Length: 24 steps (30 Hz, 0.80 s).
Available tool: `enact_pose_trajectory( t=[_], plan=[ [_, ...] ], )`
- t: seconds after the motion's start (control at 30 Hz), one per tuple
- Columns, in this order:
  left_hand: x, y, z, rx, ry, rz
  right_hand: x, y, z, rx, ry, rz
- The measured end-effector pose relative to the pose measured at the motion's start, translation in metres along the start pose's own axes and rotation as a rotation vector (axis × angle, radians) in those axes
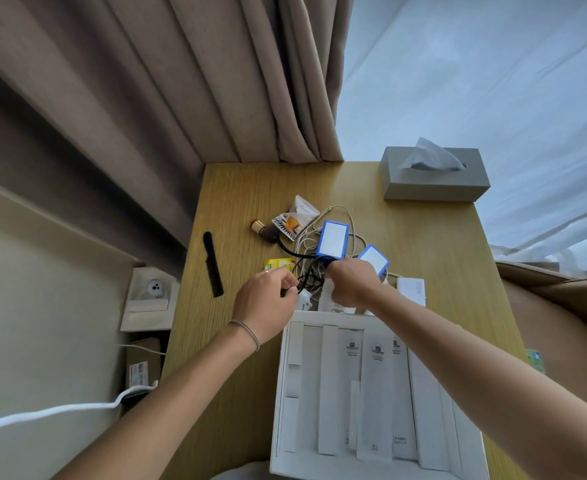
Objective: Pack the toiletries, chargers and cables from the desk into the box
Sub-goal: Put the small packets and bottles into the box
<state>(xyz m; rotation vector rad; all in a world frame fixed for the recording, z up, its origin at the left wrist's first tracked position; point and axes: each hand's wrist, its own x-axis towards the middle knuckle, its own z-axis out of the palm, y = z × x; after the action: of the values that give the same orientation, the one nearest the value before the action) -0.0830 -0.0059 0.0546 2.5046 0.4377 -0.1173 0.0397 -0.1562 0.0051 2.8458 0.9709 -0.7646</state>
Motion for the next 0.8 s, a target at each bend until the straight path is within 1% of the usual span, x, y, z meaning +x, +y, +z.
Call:
enact_pose_trajectory(
  t=[0.07,0.13,0.17,0.23,0.4,0.57,0.7,0.8],
  plan=[
    [0.006,0.005,0.002,-0.018,-0.014,0.016,-0.005,0.006,-0.004,-0.018,-0.049,-0.008],
    [0.013,0.012,0.005,-0.037,-0.028,0.049,-0.011,0.014,-0.007,0.009,-0.032,-0.008],
    [0.016,0.016,0.007,-0.047,-0.038,0.066,-0.017,0.020,-0.010,0.049,-0.003,0.004],
    [0.023,0.026,0.014,-0.062,-0.076,0.098,-0.026,0.034,-0.017,0.161,0.106,0.072],
    [0.040,0.054,0.037,-0.058,-0.230,0.126,-0.050,0.079,-0.027,0.468,0.337,0.260],
    [0.057,0.079,0.069,0.053,-0.383,0.127,-0.072,0.106,-0.019,0.612,0.461,0.354],
    [0.067,0.094,0.099,0.227,-0.496,0.141,-0.083,0.120,-0.011,0.713,0.509,0.421],
    [0.076,0.104,0.118,0.310,-0.578,0.125,-0.088,0.129,-0.004,0.760,0.545,0.462]
  ],
)
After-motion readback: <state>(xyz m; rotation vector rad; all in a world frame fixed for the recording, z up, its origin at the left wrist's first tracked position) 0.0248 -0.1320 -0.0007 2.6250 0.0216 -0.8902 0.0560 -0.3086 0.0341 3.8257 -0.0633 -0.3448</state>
